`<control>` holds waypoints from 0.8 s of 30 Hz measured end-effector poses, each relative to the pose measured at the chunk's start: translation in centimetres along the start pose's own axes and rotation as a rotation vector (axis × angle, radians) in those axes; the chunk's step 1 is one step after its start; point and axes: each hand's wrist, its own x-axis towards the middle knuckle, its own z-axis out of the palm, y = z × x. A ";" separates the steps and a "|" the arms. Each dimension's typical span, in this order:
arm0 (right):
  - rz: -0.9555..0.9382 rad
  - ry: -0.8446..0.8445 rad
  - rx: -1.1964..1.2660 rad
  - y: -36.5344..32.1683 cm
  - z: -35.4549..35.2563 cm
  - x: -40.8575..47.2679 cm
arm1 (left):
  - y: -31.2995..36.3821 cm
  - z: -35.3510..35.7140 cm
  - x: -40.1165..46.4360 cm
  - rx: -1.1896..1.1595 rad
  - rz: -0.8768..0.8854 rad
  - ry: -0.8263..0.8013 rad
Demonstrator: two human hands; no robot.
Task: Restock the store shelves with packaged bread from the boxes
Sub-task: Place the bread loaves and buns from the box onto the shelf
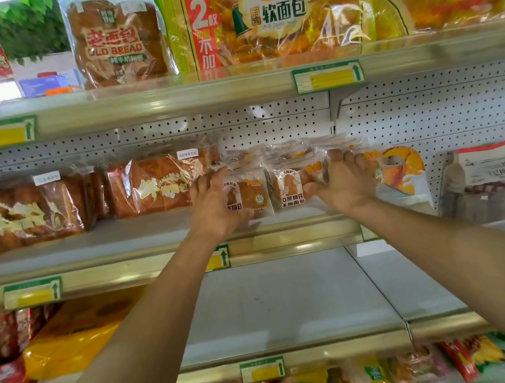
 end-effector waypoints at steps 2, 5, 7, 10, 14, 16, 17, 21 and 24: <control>-0.080 0.070 0.028 0.2 -0.2 -1.0 | 0.7 -0.2 -1.5 -0.190 -0.009 0.101; -0.210 0.080 0.122 0.3 -0.4 -3.1 | 1.8 -0.4 -4.3 -0.418 -0.047 0.170; -0.288 0.081 0.186 0.3 -0.5 -4.6 | 2.6 -0.8 -6.3 -0.582 -0.136 0.198; -0.427 0.029 0.285 0.3 -0.6 -7.2 | 3.5 -1.9 -9.8 -0.798 -0.308 0.198; -0.585 -0.087 0.395 -0.1 -0.6 -11.9 | 3.3 -2.5 -15.5 -1.004 -0.482 0.211; -0.629 -0.157 0.443 -0.6 -0.2 -14.6 | 2.8 -2.7 -18.7 -1.039 -0.567 0.216; -0.651 -0.198 0.456 -0.9 0.1 -16.0 | 2.4 -2.7 -20.5 -1.057 -0.606 0.211; -0.706 -0.356 0.503 -2.2 1.7 -21.0 | 0.0 -3.1 -27.3 -1.059 -0.750 0.239; -0.744 -0.437 0.526 -4.0 3.2 -24.3 | -2.3 -4.3 -31.8 -1.034 -0.857 0.297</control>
